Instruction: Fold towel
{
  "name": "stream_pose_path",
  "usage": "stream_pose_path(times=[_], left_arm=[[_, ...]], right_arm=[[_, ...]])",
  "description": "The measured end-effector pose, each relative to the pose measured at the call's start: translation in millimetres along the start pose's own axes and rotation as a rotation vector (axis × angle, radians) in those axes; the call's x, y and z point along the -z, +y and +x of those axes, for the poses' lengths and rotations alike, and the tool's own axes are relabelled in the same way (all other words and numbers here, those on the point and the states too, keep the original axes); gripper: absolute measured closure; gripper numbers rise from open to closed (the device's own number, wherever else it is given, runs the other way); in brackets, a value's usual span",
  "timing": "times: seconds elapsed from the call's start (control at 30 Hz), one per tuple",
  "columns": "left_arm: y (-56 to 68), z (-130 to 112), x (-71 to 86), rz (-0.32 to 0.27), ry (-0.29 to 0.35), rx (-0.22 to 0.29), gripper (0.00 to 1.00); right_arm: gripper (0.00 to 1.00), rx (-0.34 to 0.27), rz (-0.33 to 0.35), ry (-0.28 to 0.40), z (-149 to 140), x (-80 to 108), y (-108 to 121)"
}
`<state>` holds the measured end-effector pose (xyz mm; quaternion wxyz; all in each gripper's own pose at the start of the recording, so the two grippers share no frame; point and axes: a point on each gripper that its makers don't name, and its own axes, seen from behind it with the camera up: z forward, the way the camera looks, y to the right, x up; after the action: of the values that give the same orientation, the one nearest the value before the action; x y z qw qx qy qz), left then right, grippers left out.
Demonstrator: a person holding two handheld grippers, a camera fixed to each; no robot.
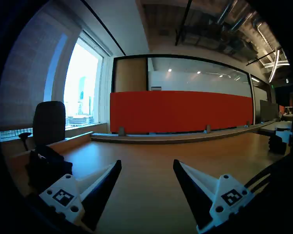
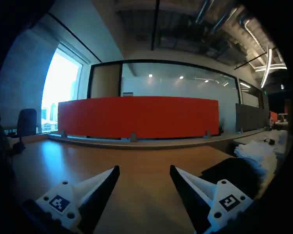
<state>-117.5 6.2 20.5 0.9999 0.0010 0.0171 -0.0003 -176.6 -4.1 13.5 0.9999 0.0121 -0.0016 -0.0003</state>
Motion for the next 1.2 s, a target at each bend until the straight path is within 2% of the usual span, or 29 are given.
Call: stream_pose_path(times=[1.2], left_arm=[[-1.4, 7.3, 3.6, 0.0, -0.003, -0.001, 0.02]], right_arm=[[0.0, 0.0, 0.0, 0.0, 0.3, 0.4, 0.2]])
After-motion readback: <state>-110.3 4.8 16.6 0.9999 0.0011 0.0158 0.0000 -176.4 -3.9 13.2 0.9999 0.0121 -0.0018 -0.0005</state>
